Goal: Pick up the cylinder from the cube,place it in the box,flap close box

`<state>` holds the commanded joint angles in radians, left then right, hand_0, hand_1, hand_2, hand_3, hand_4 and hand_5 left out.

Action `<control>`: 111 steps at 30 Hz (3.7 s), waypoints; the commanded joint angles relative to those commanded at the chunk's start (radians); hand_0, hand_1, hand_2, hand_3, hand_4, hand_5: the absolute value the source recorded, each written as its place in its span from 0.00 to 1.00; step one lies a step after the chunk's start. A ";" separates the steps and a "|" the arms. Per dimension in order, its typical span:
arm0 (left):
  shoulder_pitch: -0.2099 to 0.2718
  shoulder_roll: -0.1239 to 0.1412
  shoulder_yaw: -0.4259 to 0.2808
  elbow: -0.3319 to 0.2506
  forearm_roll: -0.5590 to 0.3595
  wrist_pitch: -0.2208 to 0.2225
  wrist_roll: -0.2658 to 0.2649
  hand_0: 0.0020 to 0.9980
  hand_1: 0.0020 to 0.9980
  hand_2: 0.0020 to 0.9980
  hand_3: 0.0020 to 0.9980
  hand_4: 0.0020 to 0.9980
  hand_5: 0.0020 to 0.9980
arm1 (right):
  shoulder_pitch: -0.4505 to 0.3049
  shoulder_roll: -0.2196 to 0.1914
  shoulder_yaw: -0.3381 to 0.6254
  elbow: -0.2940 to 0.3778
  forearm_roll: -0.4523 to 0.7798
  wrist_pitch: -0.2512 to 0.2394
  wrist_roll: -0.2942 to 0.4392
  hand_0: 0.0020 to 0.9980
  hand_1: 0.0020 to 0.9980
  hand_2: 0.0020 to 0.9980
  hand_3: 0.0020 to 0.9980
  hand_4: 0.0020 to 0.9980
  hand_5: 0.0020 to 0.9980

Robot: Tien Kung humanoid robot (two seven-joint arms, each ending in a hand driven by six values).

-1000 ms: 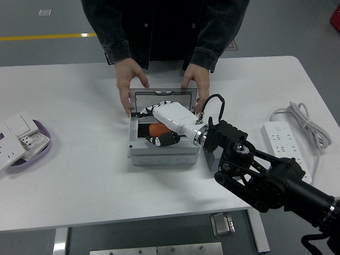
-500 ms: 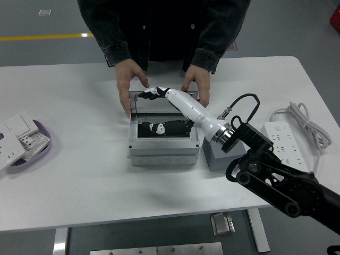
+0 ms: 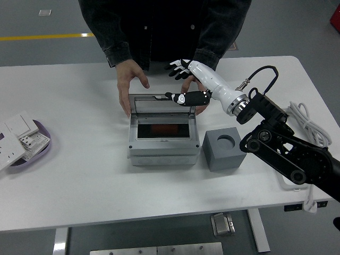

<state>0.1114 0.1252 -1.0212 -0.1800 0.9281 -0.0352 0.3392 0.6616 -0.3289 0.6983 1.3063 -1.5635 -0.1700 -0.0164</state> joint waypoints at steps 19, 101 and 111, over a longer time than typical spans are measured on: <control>0.012 0.003 0.021 0.000 -0.027 0.001 -0.010 0.63 0.64 0.60 0.65 0.71 0.23 | -0.065 -0.010 -0.054 0.149 -0.289 0.070 -0.103 0.39 0.53 0.60 0.69 0.73 0.26; -0.039 0.030 -0.041 0.000 0.018 0.008 -0.008 0.62 0.64 0.60 0.64 0.71 0.23 | -0.739 0.177 0.927 0.257 0.584 0.148 0.355 0.53 0.58 0.60 0.59 0.69 0.23; -0.039 0.026 -0.043 0.000 0.011 0.011 -0.010 0.62 0.64 0.60 0.64 0.71 0.24 | -0.737 0.180 0.931 0.250 0.562 0.149 0.346 0.54 0.59 0.61 0.60 0.69 0.22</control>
<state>0.0720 0.1511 -1.0644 -0.1800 0.9391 -0.0246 0.3292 -0.0755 -0.1491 1.6290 1.5565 -1.0011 -0.0208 0.3293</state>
